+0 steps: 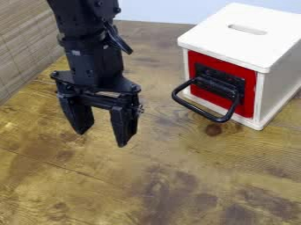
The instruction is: Close the drawer
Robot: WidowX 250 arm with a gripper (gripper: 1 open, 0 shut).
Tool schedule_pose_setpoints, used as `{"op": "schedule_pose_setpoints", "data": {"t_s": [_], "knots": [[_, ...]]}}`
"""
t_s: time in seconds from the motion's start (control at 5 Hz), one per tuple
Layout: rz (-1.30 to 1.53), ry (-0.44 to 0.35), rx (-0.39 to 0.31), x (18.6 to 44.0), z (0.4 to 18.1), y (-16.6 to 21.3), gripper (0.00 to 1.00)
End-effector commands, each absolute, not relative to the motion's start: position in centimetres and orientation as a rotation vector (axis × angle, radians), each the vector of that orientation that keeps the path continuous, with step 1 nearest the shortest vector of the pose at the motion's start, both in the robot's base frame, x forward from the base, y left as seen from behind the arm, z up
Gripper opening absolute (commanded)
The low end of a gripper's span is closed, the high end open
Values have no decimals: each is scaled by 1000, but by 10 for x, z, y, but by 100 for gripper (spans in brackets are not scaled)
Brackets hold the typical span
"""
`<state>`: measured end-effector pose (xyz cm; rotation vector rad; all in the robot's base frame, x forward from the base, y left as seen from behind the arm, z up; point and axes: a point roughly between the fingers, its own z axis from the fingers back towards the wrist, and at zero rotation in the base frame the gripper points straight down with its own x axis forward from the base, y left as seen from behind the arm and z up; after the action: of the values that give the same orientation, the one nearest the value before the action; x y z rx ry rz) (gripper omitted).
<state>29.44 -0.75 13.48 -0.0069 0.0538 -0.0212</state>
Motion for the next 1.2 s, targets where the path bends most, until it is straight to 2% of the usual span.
{"op": "schedule_pose_setpoints", "data": {"t_s": [0.0,0.2,0.4,0.6,0.8,1.0], "knots": [[-55,82,-7,296,119,-9,100],[-44,82,0,315,102,-24,100],[-34,69,9,340,95,-40,100],[-59,65,18,358,81,-56,100],[-59,70,20,364,69,-57,100],[-55,77,27,363,69,-56,100]]}}
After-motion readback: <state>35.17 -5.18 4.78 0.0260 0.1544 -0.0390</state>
